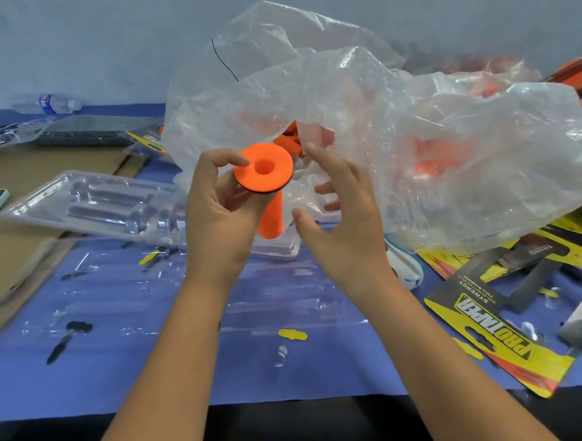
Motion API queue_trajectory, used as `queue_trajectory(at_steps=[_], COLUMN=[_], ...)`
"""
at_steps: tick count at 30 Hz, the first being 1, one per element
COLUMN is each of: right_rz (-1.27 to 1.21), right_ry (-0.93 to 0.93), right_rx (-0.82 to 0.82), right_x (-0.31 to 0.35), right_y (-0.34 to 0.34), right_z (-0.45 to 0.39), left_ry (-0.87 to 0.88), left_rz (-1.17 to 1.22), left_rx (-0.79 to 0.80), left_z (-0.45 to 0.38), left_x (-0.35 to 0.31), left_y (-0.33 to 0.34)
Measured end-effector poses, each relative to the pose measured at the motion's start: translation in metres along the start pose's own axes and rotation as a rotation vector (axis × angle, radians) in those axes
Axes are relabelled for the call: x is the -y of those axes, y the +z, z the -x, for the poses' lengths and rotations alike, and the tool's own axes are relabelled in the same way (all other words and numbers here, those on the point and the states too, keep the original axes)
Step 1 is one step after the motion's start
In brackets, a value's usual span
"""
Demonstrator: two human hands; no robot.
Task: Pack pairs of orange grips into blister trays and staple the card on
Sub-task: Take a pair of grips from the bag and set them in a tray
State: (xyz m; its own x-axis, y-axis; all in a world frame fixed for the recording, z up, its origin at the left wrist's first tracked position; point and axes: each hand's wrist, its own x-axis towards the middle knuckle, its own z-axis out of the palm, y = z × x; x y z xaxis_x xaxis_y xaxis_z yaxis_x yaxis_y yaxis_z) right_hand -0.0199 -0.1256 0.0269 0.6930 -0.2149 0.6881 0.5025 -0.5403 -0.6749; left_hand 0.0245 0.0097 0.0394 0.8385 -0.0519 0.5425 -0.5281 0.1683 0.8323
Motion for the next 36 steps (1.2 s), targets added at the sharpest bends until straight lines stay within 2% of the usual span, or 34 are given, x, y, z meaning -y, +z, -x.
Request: queue_trajectory(at_steps=[5,8,12,14,16,21,23,27,32,36], right_rz=[0.239,0.391,0.505,0.507,0.468,0.42,0.372,0.271,0.358,0.401], right_ry=[-0.218,-0.327,-0.406,-0.338,-0.164,0.13,0.232,0.392,0.459,0.51], right_rx=[0.096,0.148,0.113,0.079,0.061,-0.004,-0.025,0.012,0.153,0.205], right_x=[0.009,0.008,0.01,0.009,0.005,-0.01,-0.01,-0.005,-0.004,-0.01], right_y=[0.0,-0.007,-0.014,-0.02,-0.028,-0.042,-0.041,-0.032,-0.017,-0.015], right_z=[-0.01,-0.017,-0.02,-0.019,-0.016,0.005,0.012,0.021,0.026,0.034], left_ry=[-0.02,-0.051,-0.118,-0.194,-0.274,-0.439,-0.447,-0.308,-0.234,-0.221], left_rz=[-0.194,-0.151,-0.108,-0.186,-0.39,-1.037,-1.177,-1.142,-1.131,-1.106], left_rx=[0.063,0.166,0.314,0.368,0.427,0.804,0.731,0.468,0.374,0.335], left_z=[0.003,-0.002,-0.006,-0.008,-0.008,0.001,0.003,0.005,0.008,0.008], left_x=[-0.001,-0.005,-0.011,-0.01,-0.007,0.008,0.016,0.032,0.039,0.041], left_y=[0.002,-0.004,-0.01,-0.016,-0.032,-0.072,-0.073,-0.066,-0.064,-0.065])
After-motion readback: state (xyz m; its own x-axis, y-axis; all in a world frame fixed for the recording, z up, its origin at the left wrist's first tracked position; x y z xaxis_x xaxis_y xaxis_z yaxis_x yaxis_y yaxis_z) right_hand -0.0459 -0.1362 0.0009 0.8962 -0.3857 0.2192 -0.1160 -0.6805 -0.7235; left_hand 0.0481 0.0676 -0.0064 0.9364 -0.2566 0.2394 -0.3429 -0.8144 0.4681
